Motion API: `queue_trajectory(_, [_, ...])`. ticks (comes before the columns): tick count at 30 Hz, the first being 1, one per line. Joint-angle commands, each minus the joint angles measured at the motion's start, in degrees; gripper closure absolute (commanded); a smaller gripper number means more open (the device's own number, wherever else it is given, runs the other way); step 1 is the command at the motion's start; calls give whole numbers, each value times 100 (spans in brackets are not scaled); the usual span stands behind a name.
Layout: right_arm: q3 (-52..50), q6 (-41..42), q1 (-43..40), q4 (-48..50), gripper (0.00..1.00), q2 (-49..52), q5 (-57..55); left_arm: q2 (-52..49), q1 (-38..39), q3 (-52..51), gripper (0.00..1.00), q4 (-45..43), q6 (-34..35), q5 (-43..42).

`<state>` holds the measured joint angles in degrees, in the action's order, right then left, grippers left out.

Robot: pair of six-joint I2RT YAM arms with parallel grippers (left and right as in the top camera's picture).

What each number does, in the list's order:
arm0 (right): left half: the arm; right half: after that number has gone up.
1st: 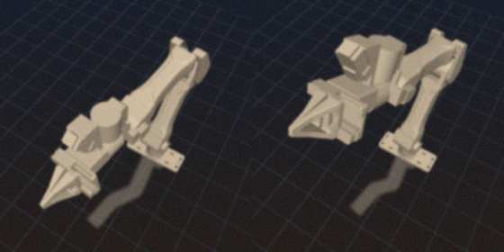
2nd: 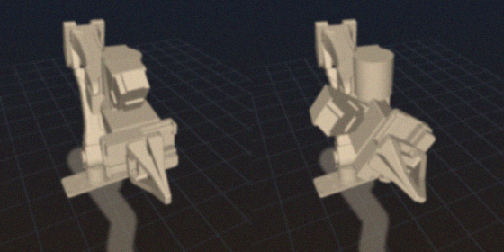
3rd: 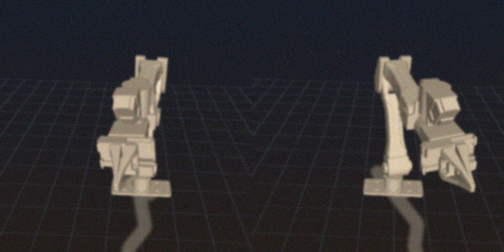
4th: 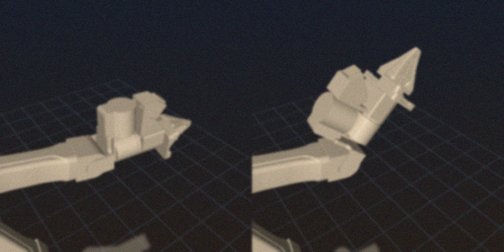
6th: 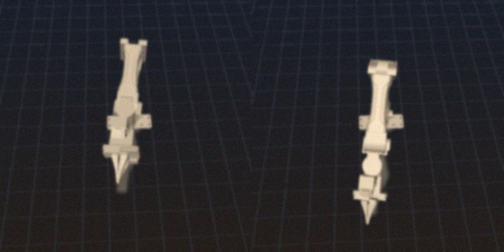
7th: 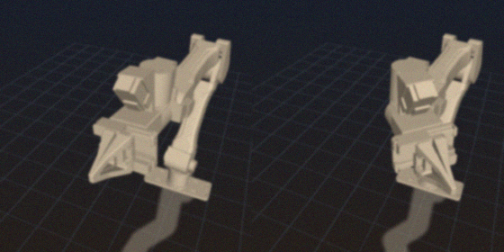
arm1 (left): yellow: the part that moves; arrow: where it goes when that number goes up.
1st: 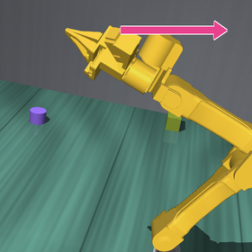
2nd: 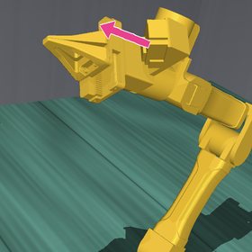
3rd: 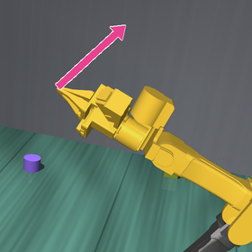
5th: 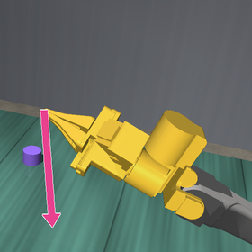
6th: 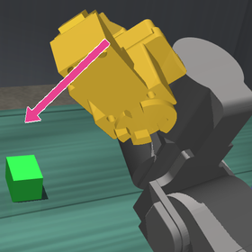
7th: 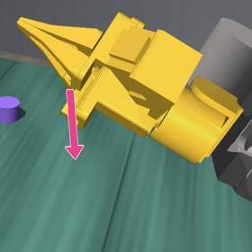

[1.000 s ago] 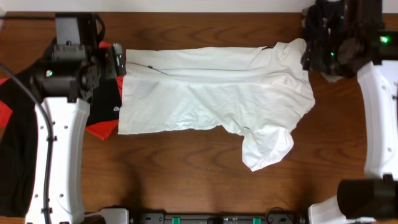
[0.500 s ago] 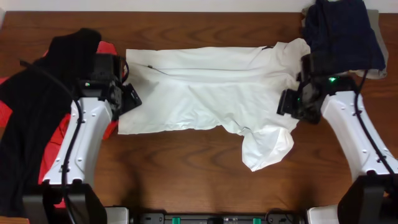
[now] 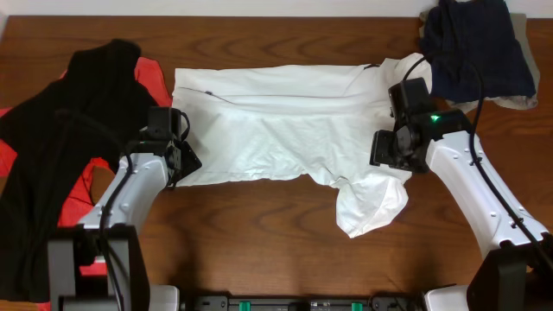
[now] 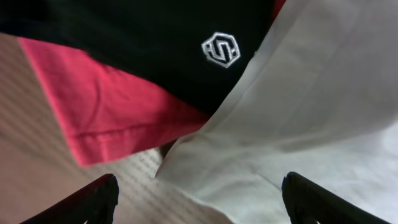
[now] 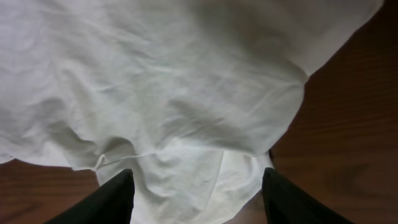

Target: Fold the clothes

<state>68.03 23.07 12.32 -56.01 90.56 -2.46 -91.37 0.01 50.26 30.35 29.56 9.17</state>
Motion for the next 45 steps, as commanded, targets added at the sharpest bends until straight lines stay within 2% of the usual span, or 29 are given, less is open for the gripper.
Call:
queue_trajectory(1, [-33, 92, 42, -15, 36, -153, -140, -238, -33, -28, 14, -52, -212, 22])
queue_trajectory(13, [-33, 94, 42, -59, 37, -153, -140, -789, -33, -28, 16, -72, -321, -575])
queue_trajectory(16, [-33, 92, 42, -87, 38, -153, -140, -848, -33, -28, 21, -72, -341, -570])
queue_trajectory(17, [-33, 94, 46, -111, 38, -153, -140, -857, -33, -28, 24, -72, -339, -573])
queue_trajectory(21, [-33, 98, 50, -186, 38, -153, -138, -861, -31, -28, 53, -39, -337, -579])
queue_trajectory(25, [-33, 120, 50, -232, 39, -153, -109, -861, -33, -26, 67, 109, -341, -577])
queue_trajectory(30, [-33, 131, 50, -326, 40, -153, 271, -813, -33, 214, 92, 564, -461, -575])
queue_trajectory(36, [-33, 131, 120, -588, 41, -153, 723, -525, -31, 870, 94, 1237, -841, -575])
queue_trajectory(45, [-35, 133, 361, -831, 40, -151, 1047, -22, -31, 1198, 94, 1401, -942, -579])
